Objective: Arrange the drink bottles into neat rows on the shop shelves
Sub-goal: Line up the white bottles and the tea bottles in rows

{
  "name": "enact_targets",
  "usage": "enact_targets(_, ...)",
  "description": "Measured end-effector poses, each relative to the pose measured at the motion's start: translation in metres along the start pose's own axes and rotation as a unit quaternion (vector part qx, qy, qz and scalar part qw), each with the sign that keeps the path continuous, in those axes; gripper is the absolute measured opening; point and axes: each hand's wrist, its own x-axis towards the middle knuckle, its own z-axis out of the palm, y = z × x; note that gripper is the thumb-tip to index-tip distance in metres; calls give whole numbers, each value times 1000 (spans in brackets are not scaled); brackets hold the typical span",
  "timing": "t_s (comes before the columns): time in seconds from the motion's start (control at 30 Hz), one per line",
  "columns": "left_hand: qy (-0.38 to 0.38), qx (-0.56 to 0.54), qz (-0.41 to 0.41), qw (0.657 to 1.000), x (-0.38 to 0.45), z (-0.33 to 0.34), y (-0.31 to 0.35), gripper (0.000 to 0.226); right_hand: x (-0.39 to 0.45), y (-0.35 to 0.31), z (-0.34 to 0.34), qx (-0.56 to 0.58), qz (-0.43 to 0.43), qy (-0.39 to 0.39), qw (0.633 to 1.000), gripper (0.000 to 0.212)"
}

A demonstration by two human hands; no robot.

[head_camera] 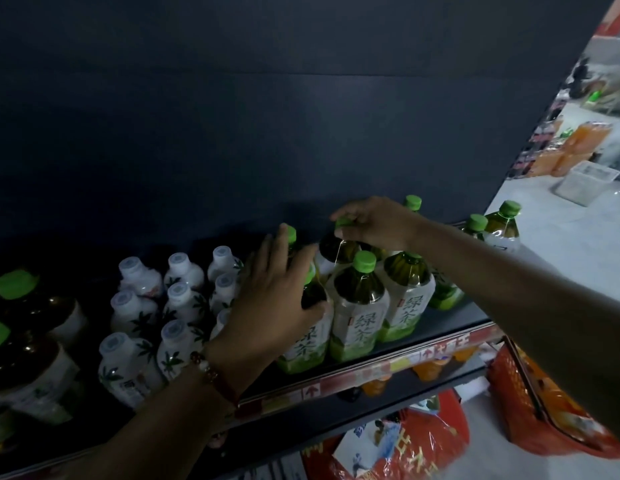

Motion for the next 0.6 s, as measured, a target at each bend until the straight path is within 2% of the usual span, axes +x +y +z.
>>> enact_targets(0.1,15,25,47,998,7,-3,28,81,-5,8,-13,19,4,15,1000,37)
enact_targets(0.23,23,35,65,997,24,7,68,79,-7,43,-42,-46,39,94,994,35)
enact_targets(0.37,8,8,0,1000,28,28,87,91,-2,95,-48,-106,105,3,989,49)
enact_targets(0.43,19,15,-29,999,24,34,92,89,0,113,-47,-82,96,6,992,51)
enact_targets(0.5,22,-3,-55,998,19,36,94,86,4,123,-47,-81,68,21,994,43)
enact_targets(0.6,26,-18,-72,997,15,38,97,88,11,129,-47,-81,19,0,996,41)
